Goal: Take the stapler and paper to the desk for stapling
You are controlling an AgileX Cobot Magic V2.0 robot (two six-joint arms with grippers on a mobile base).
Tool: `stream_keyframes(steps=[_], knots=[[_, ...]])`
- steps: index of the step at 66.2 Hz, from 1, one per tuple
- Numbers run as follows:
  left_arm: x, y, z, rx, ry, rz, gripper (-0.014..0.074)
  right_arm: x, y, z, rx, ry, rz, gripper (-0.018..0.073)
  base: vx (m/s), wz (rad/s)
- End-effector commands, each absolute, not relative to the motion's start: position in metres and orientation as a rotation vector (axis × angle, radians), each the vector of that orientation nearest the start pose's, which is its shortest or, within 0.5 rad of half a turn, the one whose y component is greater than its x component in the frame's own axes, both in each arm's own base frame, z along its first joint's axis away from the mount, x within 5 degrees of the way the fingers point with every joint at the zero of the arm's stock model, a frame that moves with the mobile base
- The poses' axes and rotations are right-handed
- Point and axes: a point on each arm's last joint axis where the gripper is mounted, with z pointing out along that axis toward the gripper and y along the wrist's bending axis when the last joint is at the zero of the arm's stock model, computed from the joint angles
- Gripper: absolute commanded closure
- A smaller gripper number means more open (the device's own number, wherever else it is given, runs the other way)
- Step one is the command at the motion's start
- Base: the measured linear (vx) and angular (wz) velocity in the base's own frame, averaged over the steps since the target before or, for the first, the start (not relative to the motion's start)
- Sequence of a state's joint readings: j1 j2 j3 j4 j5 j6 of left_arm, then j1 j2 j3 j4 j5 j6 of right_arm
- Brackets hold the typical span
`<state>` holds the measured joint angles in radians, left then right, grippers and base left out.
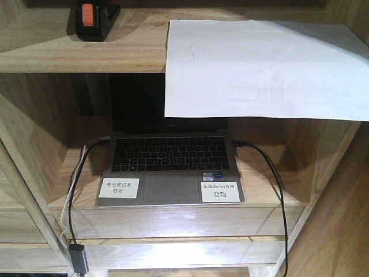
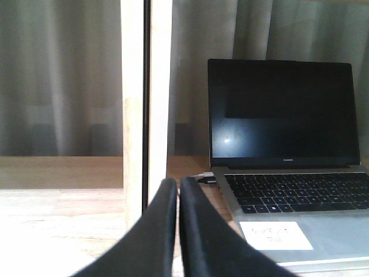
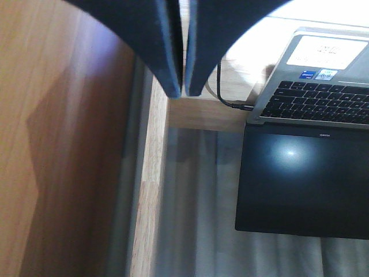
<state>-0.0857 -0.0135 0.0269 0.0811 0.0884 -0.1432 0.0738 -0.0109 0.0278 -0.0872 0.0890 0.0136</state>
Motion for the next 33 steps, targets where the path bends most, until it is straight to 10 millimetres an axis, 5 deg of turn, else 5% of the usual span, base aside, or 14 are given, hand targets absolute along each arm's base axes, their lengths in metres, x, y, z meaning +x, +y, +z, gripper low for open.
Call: stream_keyframes(steps=[1,33], knots=[[0.0563,-0.0051,0.1947,0.013,1.529,-0.131,0.0603,0.0555,0.0039,0.2032,-0.12,1.495,-0.015,0.0568,0.0,0.0],[0.0563,-0.0051,0.1947,0.013,1.529,-0.131,0.0603,0.0554,0.0039,0.2035,-0.119,1.494,-0.015,0.0568,0.0,0.0]])
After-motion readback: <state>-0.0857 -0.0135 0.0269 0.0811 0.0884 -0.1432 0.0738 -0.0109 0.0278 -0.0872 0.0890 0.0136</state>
